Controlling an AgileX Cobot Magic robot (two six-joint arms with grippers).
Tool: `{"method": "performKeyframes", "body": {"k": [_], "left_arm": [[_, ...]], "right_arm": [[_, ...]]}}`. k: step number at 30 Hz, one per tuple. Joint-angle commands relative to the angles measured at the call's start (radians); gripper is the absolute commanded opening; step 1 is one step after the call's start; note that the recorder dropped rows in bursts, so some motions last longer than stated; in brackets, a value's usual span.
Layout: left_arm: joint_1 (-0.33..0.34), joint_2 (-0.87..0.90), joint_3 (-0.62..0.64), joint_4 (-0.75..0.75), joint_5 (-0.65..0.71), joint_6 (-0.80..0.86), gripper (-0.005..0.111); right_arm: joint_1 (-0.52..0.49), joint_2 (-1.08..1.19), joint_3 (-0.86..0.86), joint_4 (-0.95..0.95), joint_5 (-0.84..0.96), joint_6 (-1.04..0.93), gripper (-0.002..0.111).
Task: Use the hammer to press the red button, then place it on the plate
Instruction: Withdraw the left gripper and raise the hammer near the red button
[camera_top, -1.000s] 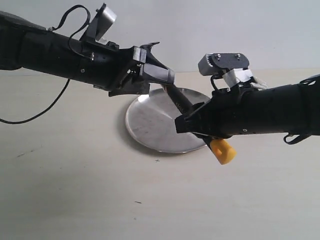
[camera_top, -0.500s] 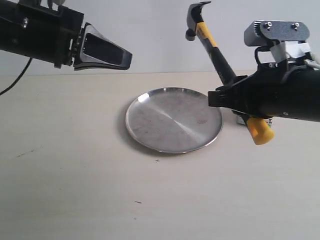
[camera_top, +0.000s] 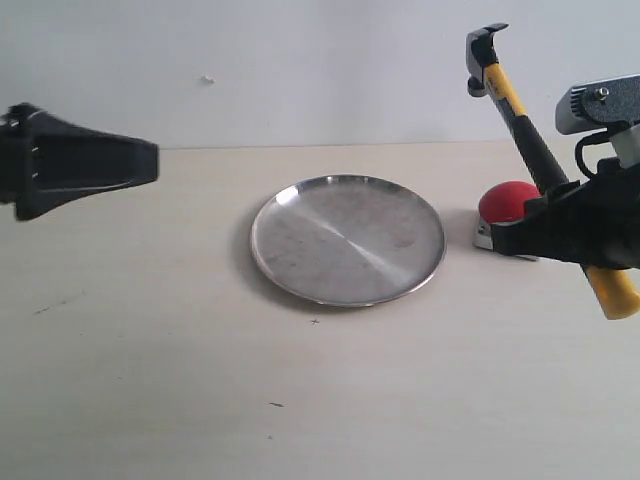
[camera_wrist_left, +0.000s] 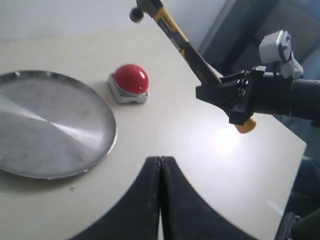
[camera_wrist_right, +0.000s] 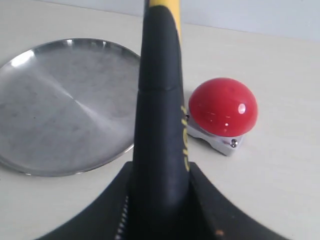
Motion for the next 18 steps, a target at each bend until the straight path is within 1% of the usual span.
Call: {"method": "performKeyframes", "body": {"k": [1, 3, 6, 9, 14, 16, 18], "left_arm": [[0.001, -0.287, 0.236, -0.193, -0.148, 0.15, 0.0], [0.001, -0.439, 0.335, -0.224, -0.211, 0.172, 0.0], [0.001, -0.65, 0.453, -0.252, -0.283, 0.172, 0.0], [0.001, -0.815, 0.546, -0.256, -0.333, 0.168, 0.0], [0.001, -1.016, 0.652, -0.256, -0.351, 0.126, 0.0], [0.001, -1.029, 0.686, -0.256, -0.349, 0.126, 0.0], [0.001, -1.029, 0.692, -0.259, -0.339, 0.126, 0.0]], "right_arm": [[0.002, -0.022, -0.01, -0.021, 0.0, -0.015, 0.0], [0.002, -0.022, -0.007, -0.021, 0.0, -0.015, 0.0], [0.002, -0.022, 0.001, -0.021, 0.0, -0.015, 0.0], [0.002, -0.022, 0.008, -0.021, 0.0, -0.015, 0.0], [0.002, -0.022, 0.018, -0.021, 0.0, -0.015, 0.0], [0.002, -0.022, 0.019, -0.021, 0.0, -0.013, 0.0], [0.002, -0.022, 0.019, -0.021, -0.005, -0.013, 0.0]]}}
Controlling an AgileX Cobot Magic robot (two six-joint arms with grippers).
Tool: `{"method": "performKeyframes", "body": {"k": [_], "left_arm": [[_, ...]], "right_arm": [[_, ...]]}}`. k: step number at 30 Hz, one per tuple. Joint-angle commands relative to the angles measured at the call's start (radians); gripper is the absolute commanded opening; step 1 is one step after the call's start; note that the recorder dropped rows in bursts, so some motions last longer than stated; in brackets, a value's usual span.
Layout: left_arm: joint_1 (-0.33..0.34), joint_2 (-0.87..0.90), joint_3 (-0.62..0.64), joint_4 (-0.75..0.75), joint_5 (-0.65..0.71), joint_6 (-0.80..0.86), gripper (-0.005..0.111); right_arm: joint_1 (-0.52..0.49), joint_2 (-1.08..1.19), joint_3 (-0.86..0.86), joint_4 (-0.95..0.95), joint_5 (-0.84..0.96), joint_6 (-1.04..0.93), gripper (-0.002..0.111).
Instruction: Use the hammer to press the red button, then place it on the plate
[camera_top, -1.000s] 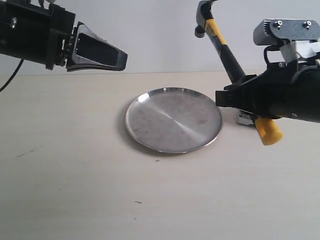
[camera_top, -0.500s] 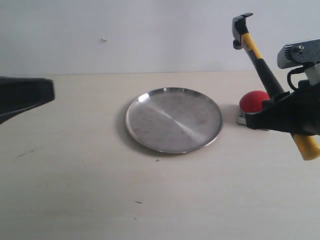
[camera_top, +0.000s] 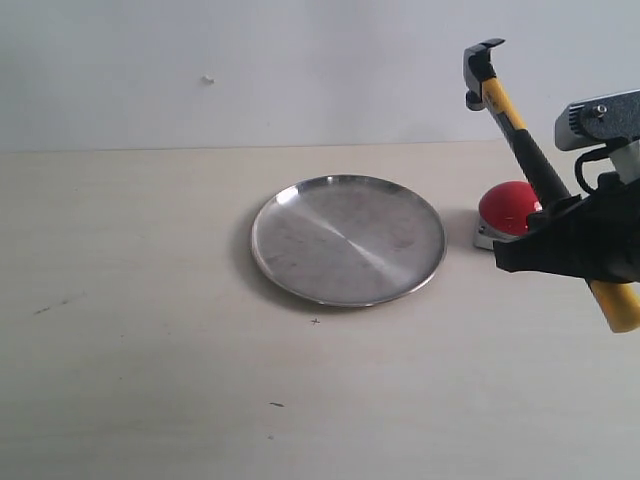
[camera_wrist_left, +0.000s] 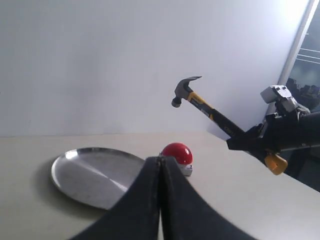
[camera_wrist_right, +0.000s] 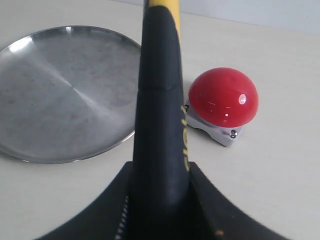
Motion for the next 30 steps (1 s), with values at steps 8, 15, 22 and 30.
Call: {"method": "performKeyframes", "body": {"k": [8, 15, 22, 30], "left_arm": [[0.001, -0.018, 0.03, 0.049, 0.094, -0.01, 0.0], [0.001, -0.018, 0.03, 0.052, 0.094, -0.01, 0.0], [0.001, -0.018, 0.03, 0.052, 0.094, -0.01, 0.0], [0.001, -0.018, 0.03, 0.052, 0.094, -0.01, 0.0]], "right_arm": [[0.002, -0.017, -0.007, -0.021, -0.023, -0.007, 0.0], [0.002, -0.017, -0.007, -0.021, -0.023, -0.007, 0.0], [0.002, -0.017, -0.007, -0.021, -0.011, -0.004, 0.0], [0.002, -0.017, -0.006, -0.027, -0.047, 0.124, 0.0]]}}
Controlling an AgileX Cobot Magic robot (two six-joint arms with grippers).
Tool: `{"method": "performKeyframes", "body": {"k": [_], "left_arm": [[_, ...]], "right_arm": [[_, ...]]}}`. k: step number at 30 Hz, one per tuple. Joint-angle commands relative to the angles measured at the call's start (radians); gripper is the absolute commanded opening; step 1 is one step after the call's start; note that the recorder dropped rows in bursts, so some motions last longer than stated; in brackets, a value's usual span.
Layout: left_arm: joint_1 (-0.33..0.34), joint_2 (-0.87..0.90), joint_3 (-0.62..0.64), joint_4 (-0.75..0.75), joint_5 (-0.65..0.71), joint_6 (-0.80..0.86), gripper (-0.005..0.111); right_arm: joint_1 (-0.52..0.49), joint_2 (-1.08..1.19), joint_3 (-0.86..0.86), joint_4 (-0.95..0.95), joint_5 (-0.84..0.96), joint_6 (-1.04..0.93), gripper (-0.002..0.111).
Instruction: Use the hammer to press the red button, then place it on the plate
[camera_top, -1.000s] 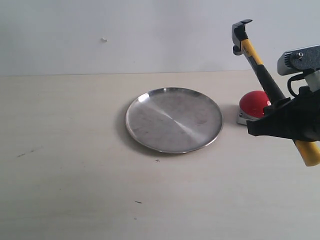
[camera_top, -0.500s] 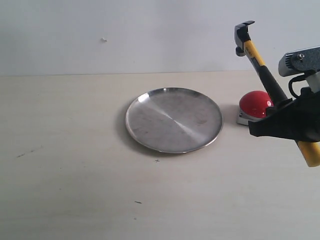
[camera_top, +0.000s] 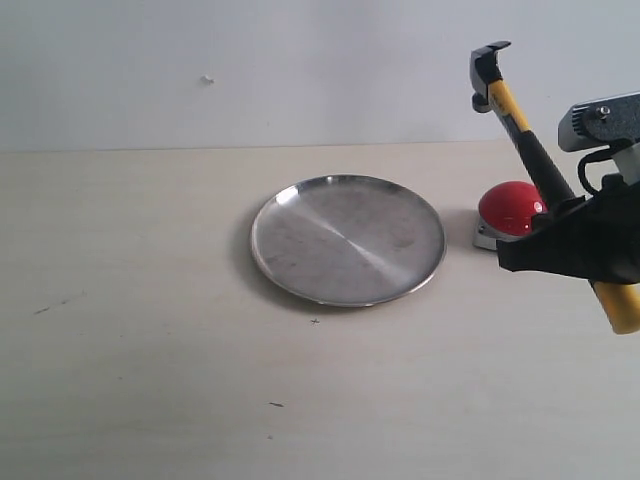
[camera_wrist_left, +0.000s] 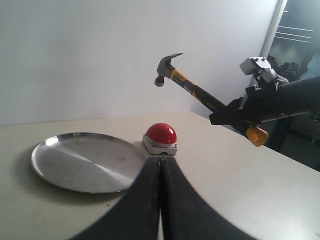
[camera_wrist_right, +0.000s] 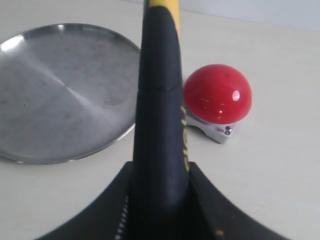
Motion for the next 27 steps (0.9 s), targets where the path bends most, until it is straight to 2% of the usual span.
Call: {"method": "performKeyframes", "body": {"k": [1, 3, 6, 7, 10, 11, 13, 15, 17, 20, 22, 24, 27], "left_arm": [[0.001, -0.006, 0.003, 0.002, 0.005, -0.004, 0.0], [0.001, -0.006, 0.003, 0.002, 0.005, -0.004, 0.0], [0.001, -0.006, 0.003, 0.002, 0.005, -0.002, 0.0], [0.001, -0.006, 0.003, 0.002, 0.005, -0.002, 0.0], [0.001, -0.006, 0.003, 0.002, 0.005, -0.002, 0.0], [0.001, -0.006, 0.003, 0.002, 0.005, -0.002, 0.0], [0.001, -0.006, 0.003, 0.002, 0.005, -0.002, 0.0], [0.001, -0.006, 0.003, 0.002, 0.007, -0.003, 0.0], [0.001, -0.006, 0.003, 0.002, 0.007, -0.003, 0.0], [0.001, -0.006, 0.003, 0.002, 0.007, -0.003, 0.0], [0.001, -0.006, 0.003, 0.002, 0.007, -0.003, 0.0], [0.001, -0.006, 0.003, 0.002, 0.007, -0.003, 0.0], [0.001, -0.006, 0.003, 0.002, 0.007, -0.003, 0.0]], "right_arm": [[0.002, -0.017, -0.006, -0.054, -0.03, 0.166, 0.0], [0.002, -0.017, -0.001, -0.126, -0.045, 0.313, 0.0], [0.002, -0.017, 0.019, -0.36, -0.044, 0.602, 0.0], [-0.001, -0.017, 0.041, -0.574, -0.054, 0.867, 0.0], [-0.001, -0.017, 0.085, -0.931, -0.109, 1.354, 0.0], [-0.001, -0.017, 0.096, -0.989, -0.127, 1.399, 0.0], [-0.001, -0.017, 0.108, -0.986, -0.128, 1.315, 0.0], [-0.001, -0.019, 0.107, -0.865, -0.08, 1.079, 0.0], [-0.001, -0.019, 0.108, -0.793, -0.077, 1.006, 0.0], [-0.029, -0.019, 0.127, -0.862, -0.078, 1.162, 0.0], [-0.087, -0.017, 0.144, -1.112, -0.025, 1.401, 0.0], [-0.128, -0.017, 0.144, -1.263, 0.019, 1.555, 0.0], [-0.198, -0.017, 0.144, -1.378, 0.082, 1.571, 0.0]]}}
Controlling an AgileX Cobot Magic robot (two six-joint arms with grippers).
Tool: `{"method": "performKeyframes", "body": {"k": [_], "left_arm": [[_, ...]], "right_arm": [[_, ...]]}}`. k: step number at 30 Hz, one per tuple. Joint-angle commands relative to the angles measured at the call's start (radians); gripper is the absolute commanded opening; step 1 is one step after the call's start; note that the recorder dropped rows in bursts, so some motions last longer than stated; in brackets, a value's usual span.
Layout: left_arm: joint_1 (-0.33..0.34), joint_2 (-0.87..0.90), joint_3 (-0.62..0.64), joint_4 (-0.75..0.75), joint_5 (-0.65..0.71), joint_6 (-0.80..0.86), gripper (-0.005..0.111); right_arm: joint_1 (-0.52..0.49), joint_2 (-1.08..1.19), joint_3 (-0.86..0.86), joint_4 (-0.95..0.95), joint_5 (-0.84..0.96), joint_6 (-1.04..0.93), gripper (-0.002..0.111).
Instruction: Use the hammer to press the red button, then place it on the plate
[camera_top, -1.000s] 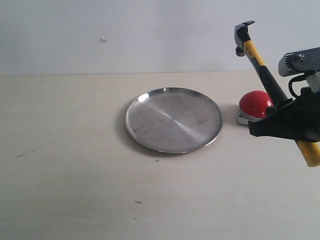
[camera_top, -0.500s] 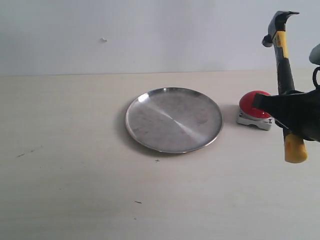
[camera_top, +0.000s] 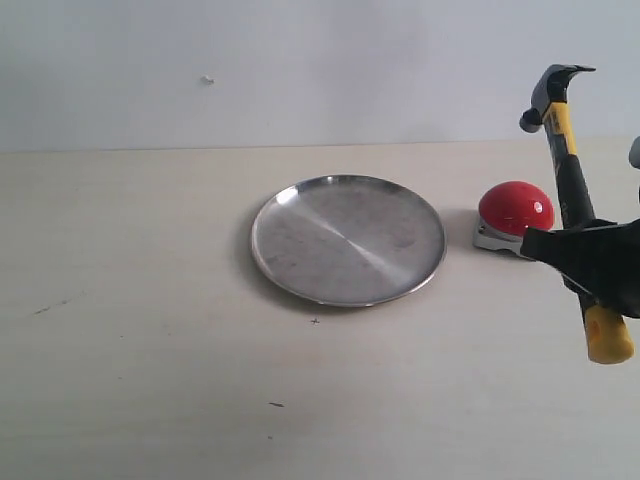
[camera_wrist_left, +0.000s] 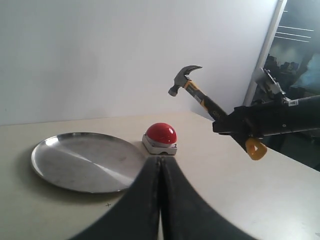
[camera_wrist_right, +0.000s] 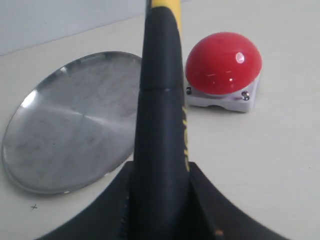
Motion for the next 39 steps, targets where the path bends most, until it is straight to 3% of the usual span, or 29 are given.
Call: {"method": "performKeyframes", "body": {"k": [1, 7, 14, 21, 29, 39], "left_arm": [[0.001, -0.006, 0.003, 0.0, 0.007, -0.003, 0.0], [0.001, -0.006, 0.003, 0.0, 0.007, -0.003, 0.0], [0.001, -0.006, 0.003, 0.0, 0.007, -0.003, 0.0], [0.001, -0.006, 0.003, 0.0, 0.007, -0.003, 0.0], [0.001, -0.006, 0.003, 0.0, 0.007, -0.003, 0.0], [0.001, -0.006, 0.003, 0.0, 0.007, -0.003, 0.0]], "right_arm": [[-0.08, -0.015, -0.013, -0.179, 0.033, 0.033, 0.0], [-0.147, -0.015, -0.116, -0.184, 0.27, -0.078, 0.0], [-0.156, -0.015, -0.205, -0.191, 0.359, -0.096, 0.0], [-0.28, -0.015, -0.351, -0.288, 0.648, -0.096, 0.0], [-0.309, 0.05, -0.359, -0.284, 0.665, -0.103, 0.0], [-0.309, 0.073, -0.33, -0.216, 0.534, -0.125, 0.0]]}}
